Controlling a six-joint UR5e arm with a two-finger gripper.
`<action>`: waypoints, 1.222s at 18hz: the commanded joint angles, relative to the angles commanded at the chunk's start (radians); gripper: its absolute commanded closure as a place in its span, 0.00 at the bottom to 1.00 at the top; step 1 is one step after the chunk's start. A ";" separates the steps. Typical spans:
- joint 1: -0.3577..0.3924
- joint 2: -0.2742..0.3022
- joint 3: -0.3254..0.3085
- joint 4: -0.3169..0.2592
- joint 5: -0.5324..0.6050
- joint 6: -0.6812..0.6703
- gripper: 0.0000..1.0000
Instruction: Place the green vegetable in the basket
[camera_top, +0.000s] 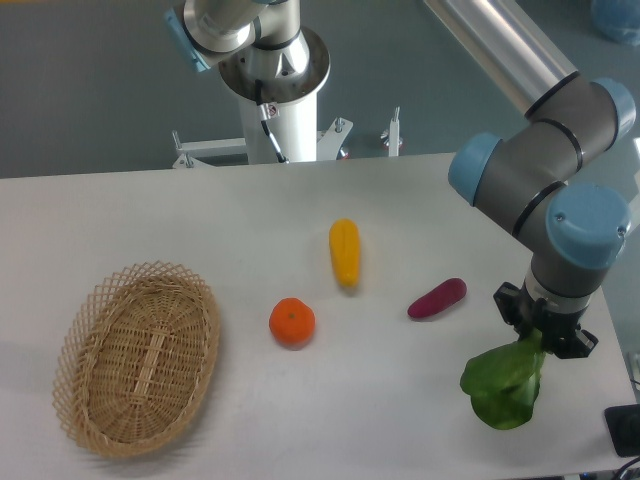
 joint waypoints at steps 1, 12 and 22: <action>0.000 0.000 -0.002 0.000 0.000 0.000 0.81; 0.000 0.000 0.000 0.000 0.000 -0.006 0.81; 0.006 0.003 -0.002 -0.002 -0.049 -0.029 0.81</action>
